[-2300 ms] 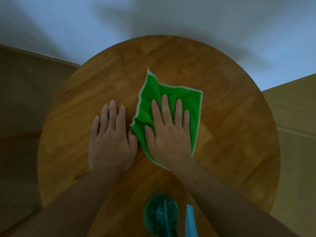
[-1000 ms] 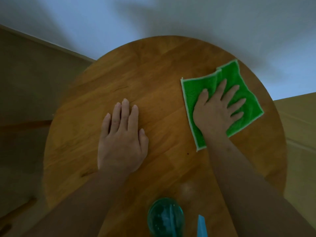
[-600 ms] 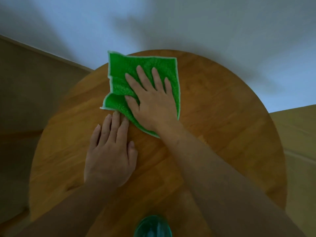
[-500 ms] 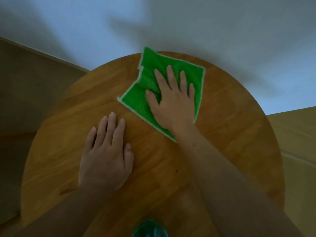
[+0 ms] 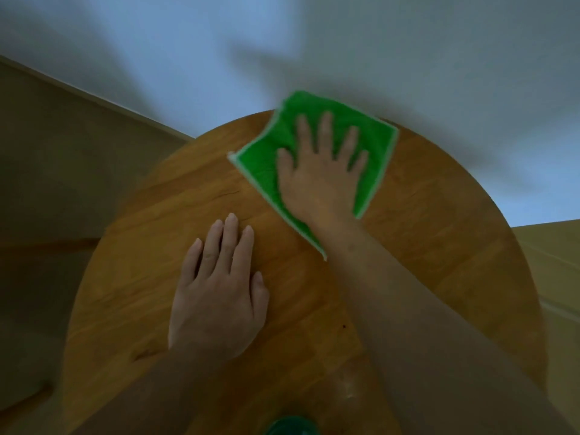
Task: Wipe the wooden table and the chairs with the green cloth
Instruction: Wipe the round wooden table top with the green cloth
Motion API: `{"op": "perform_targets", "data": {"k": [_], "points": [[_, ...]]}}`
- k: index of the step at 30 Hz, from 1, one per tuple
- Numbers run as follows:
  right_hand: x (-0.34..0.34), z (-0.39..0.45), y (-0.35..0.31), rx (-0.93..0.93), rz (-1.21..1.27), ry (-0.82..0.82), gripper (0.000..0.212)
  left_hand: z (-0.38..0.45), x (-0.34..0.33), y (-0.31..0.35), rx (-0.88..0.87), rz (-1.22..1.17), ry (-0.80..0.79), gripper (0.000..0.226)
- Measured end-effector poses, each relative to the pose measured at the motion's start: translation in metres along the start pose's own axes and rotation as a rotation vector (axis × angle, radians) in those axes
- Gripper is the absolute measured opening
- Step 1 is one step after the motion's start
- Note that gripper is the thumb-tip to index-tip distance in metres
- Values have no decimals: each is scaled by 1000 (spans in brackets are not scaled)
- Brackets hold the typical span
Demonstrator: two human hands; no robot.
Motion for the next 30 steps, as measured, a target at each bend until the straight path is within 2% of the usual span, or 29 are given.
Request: {"op": "perform_targets", "data": {"k": [4,7,9,15,20,23,27,30], "points": [[-39,-23,-92,425,9,-219,56,1,0,0,18,-24,-2,57],[-37,-22,-88,507,39,-236,53,1,1,1,17,-22,1,57],[-24,-10,-59,432,37,-176,55,1,1,0,19,-20,0,58],[33,9,84,-29,29,30,60,1,-2,-2,14,-20,-24,59],[61,-60,191,-450,121,213,62,0,-2,-2,-1,-31,-16,60],[58,-100,214,-667,182,305,63,1,-3,-1,-11,-35,-8,60],[54,-94,208,-737,159,294,66,0,-3,0,-6,-46,-6,60],[52,-58,171,-504,79,193,66,0,-4,0,-9,-57,-19,61]]}}
Point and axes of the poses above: each hand's wrist, its own z-axis towards the middle knuckle, its own x-axis out of the back of the hand, y = z × x, the point moved 8 cm from there along z, towards the middle knuckle, and after that the axes turned 14 degrees about z, right-handed, at the moved point
